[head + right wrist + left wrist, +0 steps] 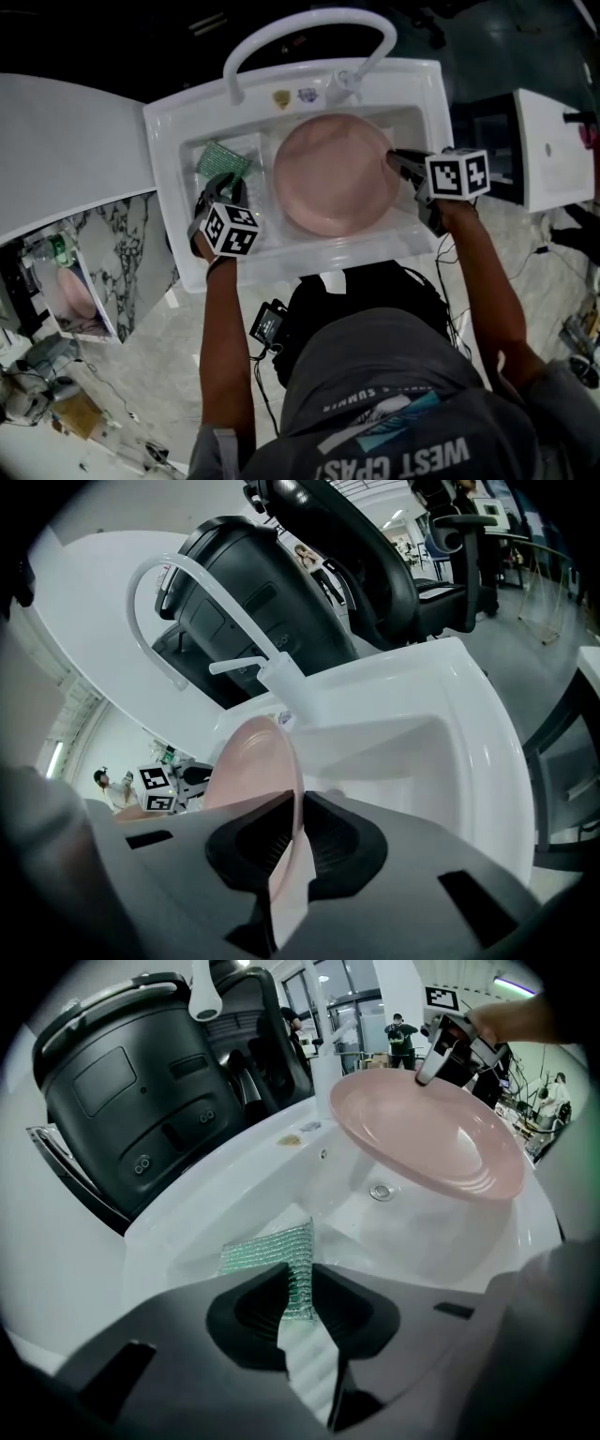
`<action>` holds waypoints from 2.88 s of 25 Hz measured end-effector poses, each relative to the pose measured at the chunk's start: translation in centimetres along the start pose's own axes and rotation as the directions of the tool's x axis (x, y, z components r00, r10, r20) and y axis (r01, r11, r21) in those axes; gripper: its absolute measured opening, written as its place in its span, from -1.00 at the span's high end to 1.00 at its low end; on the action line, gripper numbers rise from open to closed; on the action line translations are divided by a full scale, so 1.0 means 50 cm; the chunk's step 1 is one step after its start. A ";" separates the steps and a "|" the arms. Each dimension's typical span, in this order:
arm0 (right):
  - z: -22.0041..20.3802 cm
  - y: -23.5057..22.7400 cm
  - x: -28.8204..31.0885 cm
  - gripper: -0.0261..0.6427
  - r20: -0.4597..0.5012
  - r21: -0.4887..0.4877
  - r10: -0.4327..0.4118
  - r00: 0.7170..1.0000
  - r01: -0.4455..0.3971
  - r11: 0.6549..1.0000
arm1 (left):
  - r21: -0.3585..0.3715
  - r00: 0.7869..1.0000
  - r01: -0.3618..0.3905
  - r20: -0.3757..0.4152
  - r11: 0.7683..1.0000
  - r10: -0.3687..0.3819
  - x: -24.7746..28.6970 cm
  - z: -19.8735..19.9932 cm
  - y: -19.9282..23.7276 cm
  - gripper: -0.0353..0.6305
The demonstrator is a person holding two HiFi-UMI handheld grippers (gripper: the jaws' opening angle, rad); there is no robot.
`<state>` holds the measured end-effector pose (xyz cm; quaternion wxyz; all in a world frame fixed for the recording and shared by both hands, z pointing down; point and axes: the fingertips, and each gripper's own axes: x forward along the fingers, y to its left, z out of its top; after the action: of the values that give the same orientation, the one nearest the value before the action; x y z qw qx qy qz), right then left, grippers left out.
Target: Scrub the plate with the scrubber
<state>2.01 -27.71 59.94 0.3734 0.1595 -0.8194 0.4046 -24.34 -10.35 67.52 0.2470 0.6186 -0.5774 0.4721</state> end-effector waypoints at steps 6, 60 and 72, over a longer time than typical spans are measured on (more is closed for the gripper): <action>-0.007 0.011 -0.004 0.77 0.006 0.001 -0.011 1.000 0.011 1.000 | -0.062 0.991 -0.034 0.125 0.997 0.041 -0.067 0.034 0.035 0.76; -0.035 0.233 -0.025 0.76 0.127 0.159 0.161 0.979 -0.180 0.971 | 0.465 0.919 0.041 0.329 0.884 -0.216 -0.299 0.272 -0.246 0.76; -0.003 0.175 -0.062 0.75 0.175 0.167 0.116 0.978 -0.145 0.975 | 0.566 0.898 0.150 0.266 0.811 -0.351 -0.306 0.232 -0.379 0.76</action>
<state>-0.80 -22.27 52.94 0.2612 0.1710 -0.8164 0.4859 -1.18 -8.83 53.74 0.0178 0.8094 -0.3706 0.4552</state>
